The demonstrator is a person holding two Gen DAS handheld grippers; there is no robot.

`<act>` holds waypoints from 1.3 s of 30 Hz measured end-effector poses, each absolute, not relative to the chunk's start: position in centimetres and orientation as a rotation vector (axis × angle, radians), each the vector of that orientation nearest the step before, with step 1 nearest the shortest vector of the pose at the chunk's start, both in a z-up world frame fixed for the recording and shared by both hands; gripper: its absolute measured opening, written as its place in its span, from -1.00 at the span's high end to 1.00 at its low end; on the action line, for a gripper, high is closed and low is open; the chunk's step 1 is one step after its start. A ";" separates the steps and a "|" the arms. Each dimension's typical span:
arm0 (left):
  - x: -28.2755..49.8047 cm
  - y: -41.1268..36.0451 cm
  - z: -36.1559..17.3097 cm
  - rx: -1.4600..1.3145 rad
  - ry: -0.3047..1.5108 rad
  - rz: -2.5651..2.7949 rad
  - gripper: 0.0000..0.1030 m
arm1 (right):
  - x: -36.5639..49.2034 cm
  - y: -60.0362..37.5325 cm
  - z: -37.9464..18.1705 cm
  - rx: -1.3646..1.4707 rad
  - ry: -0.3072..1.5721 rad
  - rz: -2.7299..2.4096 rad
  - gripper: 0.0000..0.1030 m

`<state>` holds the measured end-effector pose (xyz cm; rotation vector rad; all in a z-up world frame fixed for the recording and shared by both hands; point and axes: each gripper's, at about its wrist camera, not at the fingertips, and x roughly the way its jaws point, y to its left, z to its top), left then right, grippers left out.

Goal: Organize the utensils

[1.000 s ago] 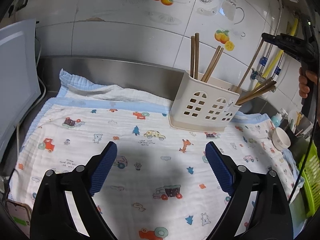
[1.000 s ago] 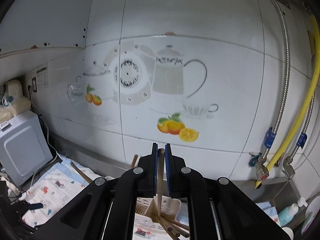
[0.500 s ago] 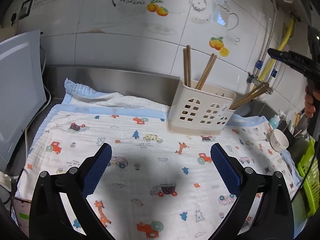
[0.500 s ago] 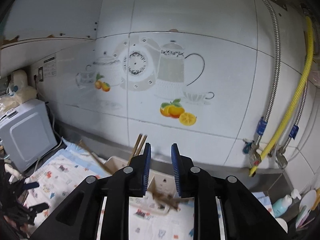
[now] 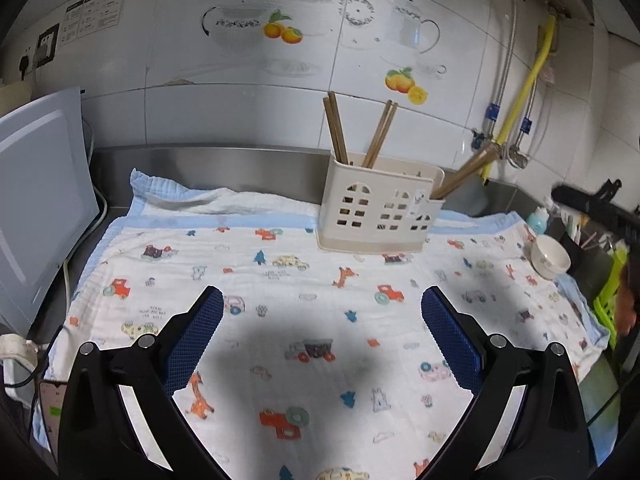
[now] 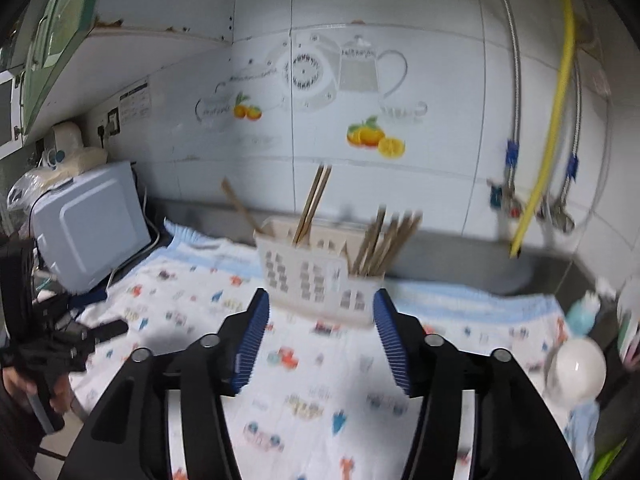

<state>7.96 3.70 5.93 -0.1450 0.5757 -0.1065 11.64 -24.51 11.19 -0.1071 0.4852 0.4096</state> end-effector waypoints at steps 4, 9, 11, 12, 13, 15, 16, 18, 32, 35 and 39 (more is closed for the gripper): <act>6.9 3.2 5.8 -0.103 0.582 -0.087 -0.90 | 9.8 -25.1 8.2 -0.060 0.524 0.403 -0.33; 5.9 3.1 5.8 -0.075 0.582 -0.054 -0.90 | 7.9 -25.4 6.1 -0.034 0.544 0.378 -0.51; 5.4 3.0 5.9 -0.067 0.571 -0.034 -0.90 | 7.1 -25.3 5.5 -0.024 0.552 0.379 -0.55; 5.3 2.9 5.9 -0.061 0.565 -0.028 -0.90 | 6.9 -25.3 5.4 -0.024 0.553 0.377 -0.58; 5.0 2.8 6.0 -0.053 0.562 -0.022 -0.90 | 6.5 -25.2 5.2 -0.027 0.552 0.371 -0.64; 4.7 2.6 6.0 -0.050 0.562 -0.025 -0.90 | 5.9 -25.1 4.9 -0.034 0.555 0.363 -0.66; 4.6 2.6 6.0 -0.050 0.566 -0.028 -0.90 | 5.5 -25.1 4.7 -0.038 0.556 0.354 -0.69; 4.3 2.6 6.0 -0.058 0.565 -0.027 -0.90 | 5.0 -25.1 4.5 -0.041 0.561 0.344 -0.71; 2.0 1.4 6.1 -0.035 0.547 -0.034 -0.90 | 3.2 -25.0 4.2 -0.075 0.581 0.278 -0.78; 1.8 1.2 5.8 -0.036 0.551 -0.033 -0.90 | 3.4 -24.9 3.8 -0.089 0.591 0.273 -0.79; 1.8 1.1 5.5 -0.040 0.557 -0.034 -0.90 | 3.6 -24.8 3.4 -0.109 0.602 0.258 -0.80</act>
